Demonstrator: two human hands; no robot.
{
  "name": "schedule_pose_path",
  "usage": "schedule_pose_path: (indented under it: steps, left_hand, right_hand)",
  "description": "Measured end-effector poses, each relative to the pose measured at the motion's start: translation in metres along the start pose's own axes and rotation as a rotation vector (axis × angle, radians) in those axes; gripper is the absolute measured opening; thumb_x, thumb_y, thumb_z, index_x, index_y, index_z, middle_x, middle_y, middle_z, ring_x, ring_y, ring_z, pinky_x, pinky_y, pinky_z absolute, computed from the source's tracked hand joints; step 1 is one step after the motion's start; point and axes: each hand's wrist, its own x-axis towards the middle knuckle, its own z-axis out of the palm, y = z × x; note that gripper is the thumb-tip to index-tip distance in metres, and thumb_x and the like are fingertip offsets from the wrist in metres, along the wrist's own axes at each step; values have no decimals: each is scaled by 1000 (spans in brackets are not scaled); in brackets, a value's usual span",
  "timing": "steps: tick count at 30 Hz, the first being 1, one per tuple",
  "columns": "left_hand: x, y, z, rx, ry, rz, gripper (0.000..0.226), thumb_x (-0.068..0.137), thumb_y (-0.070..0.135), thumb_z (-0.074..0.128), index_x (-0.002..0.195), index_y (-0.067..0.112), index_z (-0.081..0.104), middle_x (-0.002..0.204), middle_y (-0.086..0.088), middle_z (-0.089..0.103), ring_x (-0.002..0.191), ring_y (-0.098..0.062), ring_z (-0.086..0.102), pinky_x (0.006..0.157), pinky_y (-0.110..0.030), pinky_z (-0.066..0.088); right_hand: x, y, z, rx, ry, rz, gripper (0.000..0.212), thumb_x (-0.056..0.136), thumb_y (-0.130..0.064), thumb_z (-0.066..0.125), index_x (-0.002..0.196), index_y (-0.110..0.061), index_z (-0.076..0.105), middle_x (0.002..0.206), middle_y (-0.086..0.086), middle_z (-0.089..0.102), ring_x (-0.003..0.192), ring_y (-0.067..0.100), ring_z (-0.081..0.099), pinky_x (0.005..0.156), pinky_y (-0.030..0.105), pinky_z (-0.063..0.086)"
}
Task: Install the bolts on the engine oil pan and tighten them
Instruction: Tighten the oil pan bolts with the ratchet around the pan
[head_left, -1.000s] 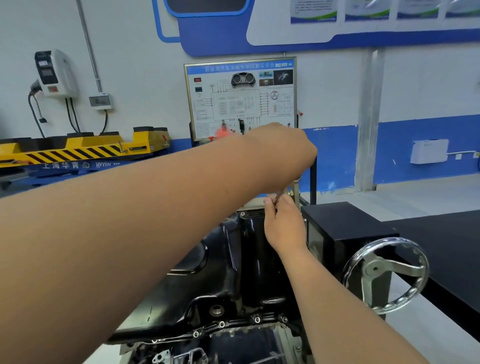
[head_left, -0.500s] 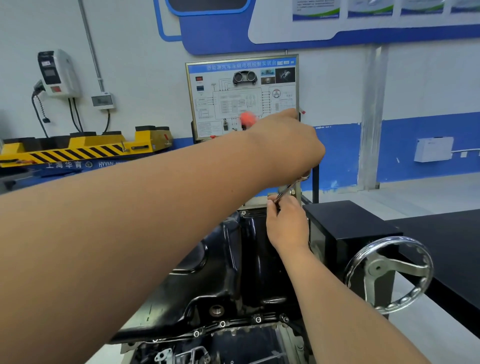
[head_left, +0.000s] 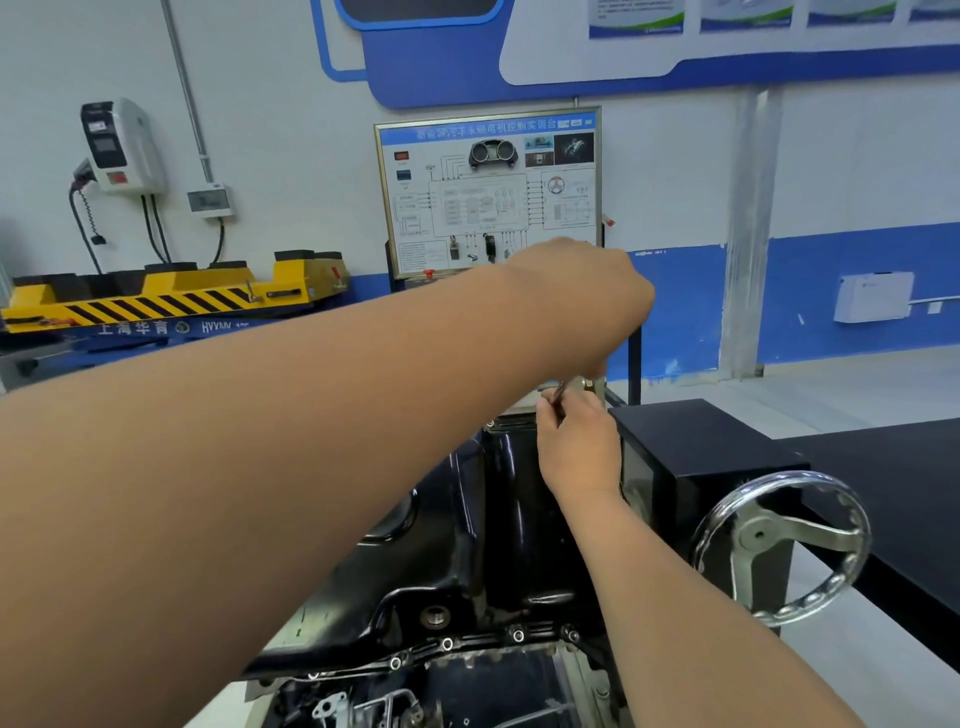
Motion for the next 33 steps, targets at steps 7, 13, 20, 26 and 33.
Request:
schedule_pose_path:
  steps: [7, 13, 20, 26, 33]
  left_hand:
    - [-2, 0, 3, 74, -30, 91, 18, 87, -1, 52, 96, 14, 57, 79, -1, 47, 83, -28, 49, 79, -45, 46]
    - [-2, -4, 10, -74, 17, 4, 38, 87, 35, 65, 66, 16, 40, 66, 2, 34, 55, -13, 38, 44, -24, 24]
    - [-1, -5, 10, 39, 31, 80, 23, 88, -1, 51, 106, 11, 59, 69, 0, 34, 64, -19, 42, 54, -30, 39]
    - [0, -1, 14, -107, 40, -62, 31, 90, 34, 62, 74, 13, 45, 66, 2, 36, 52, -11, 36, 42, -25, 24]
    - [2, -4, 8, 114, -23, 101, 29, 84, -4, 52, 107, 12, 58, 72, 1, 41, 76, -24, 47, 76, -40, 47]
  right_hand:
    - [1, -2, -1, 5, -29, 70, 20, 93, -40, 52, 79, -25, 51, 89, -6, 50, 63, 4, 46, 63, 25, 37]
    - [-1, -2, -1, 19, -12, 28, 13, 94, -27, 54, 86, -17, 56, 90, -5, 49, 74, 13, 47, 68, 28, 39]
    - [0, -2, 0, 11, -33, 42, 14, 93, -35, 54, 89, -22, 55, 91, -8, 48, 69, 9, 47, 66, 26, 39]
    - [2, -1, -1, 30, 5, 95, 24, 92, -34, 56, 71, -26, 47, 73, -11, 50, 65, 11, 47, 58, 26, 37]
    - [0, -3, 0, -66, -48, 22, 10, 94, -31, 50, 95, -21, 53, 97, -7, 47, 68, 13, 51, 63, 28, 40]
